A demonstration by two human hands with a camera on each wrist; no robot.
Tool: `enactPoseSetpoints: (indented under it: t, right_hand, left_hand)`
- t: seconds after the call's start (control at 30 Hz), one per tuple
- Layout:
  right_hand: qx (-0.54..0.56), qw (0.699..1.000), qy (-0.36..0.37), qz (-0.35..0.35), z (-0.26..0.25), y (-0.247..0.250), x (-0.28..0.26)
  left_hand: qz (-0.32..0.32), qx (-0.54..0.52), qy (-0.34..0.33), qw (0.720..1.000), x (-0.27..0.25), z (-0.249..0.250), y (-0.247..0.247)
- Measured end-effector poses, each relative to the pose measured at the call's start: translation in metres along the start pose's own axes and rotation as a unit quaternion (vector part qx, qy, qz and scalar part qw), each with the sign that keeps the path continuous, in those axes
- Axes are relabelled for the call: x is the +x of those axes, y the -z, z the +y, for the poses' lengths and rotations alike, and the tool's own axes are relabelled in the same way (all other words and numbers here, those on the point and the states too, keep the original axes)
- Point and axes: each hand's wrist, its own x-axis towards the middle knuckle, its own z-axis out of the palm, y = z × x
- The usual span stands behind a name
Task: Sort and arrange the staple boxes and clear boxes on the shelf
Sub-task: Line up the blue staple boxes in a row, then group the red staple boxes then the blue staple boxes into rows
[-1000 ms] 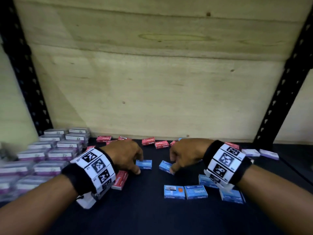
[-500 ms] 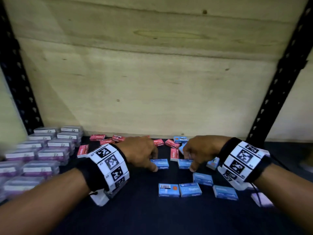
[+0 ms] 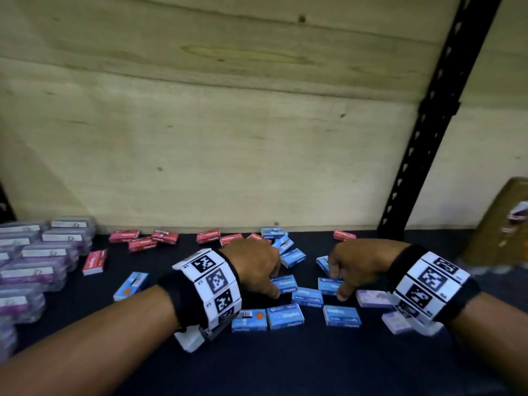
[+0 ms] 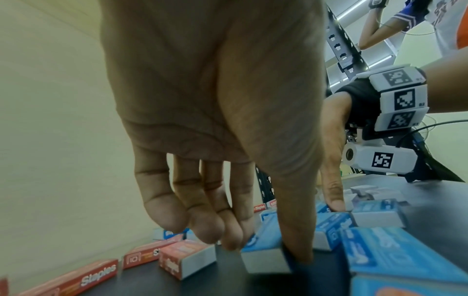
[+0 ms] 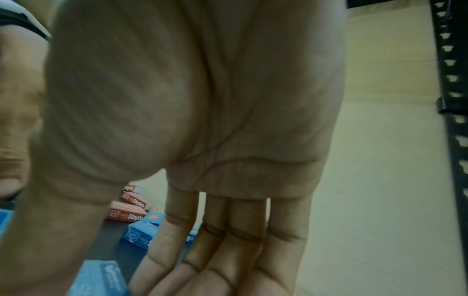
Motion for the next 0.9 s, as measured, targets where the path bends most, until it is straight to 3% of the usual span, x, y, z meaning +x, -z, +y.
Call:
enactPoseSetpoints:
  t: [0.27, 0.4, 0.6, 0.77, 0.9]
  right_hand:
    - [0.000, 1.000, 0.002, -0.011, -0.006, 0.003, 0.000]
    - [0.018, 0.999, 0.031, 0.016, -0.018, 0.023, 0.001]
    - [0.023, 0.987, 0.128, 0.093, -0.078, 0.055, 0.035]
    - [-0.001, 0.974, 0.201, 0.103, -0.142, 0.080, 0.083]
    - [-0.023, 0.965, 0.241, 0.101, -0.192, 0.092, 0.119]
  left_hand:
    - [-0.019, -0.023, 0.012, 0.999, -0.005, -0.006, -0.004]
    - [-0.033, -0.068, 0.043, 0.996, -0.019, -0.027, 0.004]
    - [-0.003, -0.066, 0.154, 0.986, -0.057, -0.106, 0.015]
    - [-0.015, -0.065, 0.248, 0.966, -0.078, -0.175, 0.006]
    - [-0.039, -0.049, 0.279, 0.958, -0.081, -0.208, -0.002]
